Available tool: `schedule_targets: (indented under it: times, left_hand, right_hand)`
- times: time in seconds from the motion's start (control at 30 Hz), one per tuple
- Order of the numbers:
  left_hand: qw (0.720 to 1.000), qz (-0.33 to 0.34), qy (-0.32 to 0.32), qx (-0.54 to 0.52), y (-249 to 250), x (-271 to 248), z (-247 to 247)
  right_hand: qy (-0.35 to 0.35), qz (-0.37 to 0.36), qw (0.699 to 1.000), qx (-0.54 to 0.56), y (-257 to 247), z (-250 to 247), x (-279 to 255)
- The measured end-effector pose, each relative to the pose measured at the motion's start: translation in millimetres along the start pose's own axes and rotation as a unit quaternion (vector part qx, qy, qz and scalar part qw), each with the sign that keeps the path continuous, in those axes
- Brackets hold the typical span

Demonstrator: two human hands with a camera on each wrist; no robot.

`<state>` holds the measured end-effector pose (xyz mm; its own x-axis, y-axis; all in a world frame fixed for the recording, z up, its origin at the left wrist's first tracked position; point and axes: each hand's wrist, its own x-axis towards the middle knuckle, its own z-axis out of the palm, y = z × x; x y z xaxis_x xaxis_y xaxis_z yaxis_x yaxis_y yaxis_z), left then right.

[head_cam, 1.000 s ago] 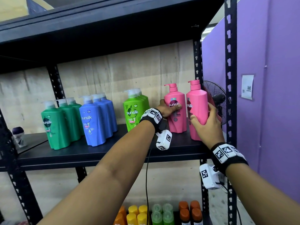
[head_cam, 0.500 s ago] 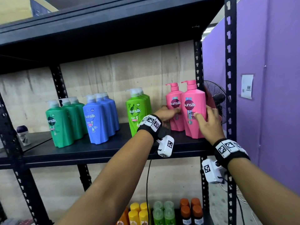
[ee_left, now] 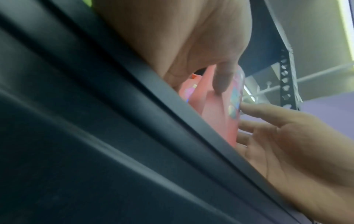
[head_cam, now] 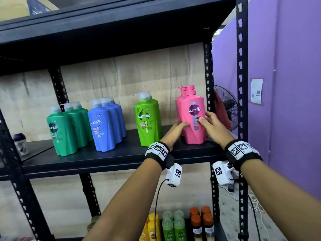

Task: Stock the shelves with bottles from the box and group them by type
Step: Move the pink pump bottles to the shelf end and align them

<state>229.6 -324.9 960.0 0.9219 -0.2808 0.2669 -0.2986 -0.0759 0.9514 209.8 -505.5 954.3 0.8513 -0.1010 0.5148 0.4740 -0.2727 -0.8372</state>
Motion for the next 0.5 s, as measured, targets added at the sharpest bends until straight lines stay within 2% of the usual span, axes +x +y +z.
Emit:
schedule_targets:
  times: [0.2, 0.33, 0.5]
  left_hand:
    - [0.999, 0.024, 0.025, 0.012, -5.3, 2.1, 0.7]
    - [0.999, 0.038, 0.022, 0.019, -8.6, 1.7, -0.2]
    - [0.994, 0.038, 0.000, 0.107, -13.4, 0.0, -2.7]
  right_hand:
    - [-0.052, -0.009, 0.998, -0.016, 3.4, 6.7, 9.6]
    - [-0.034, -0.023, 0.997, -0.061, 4.7, 16.3, 10.1]
    - [-0.040, -0.022, 0.997, -0.069, 3.9, 20.6, 7.2]
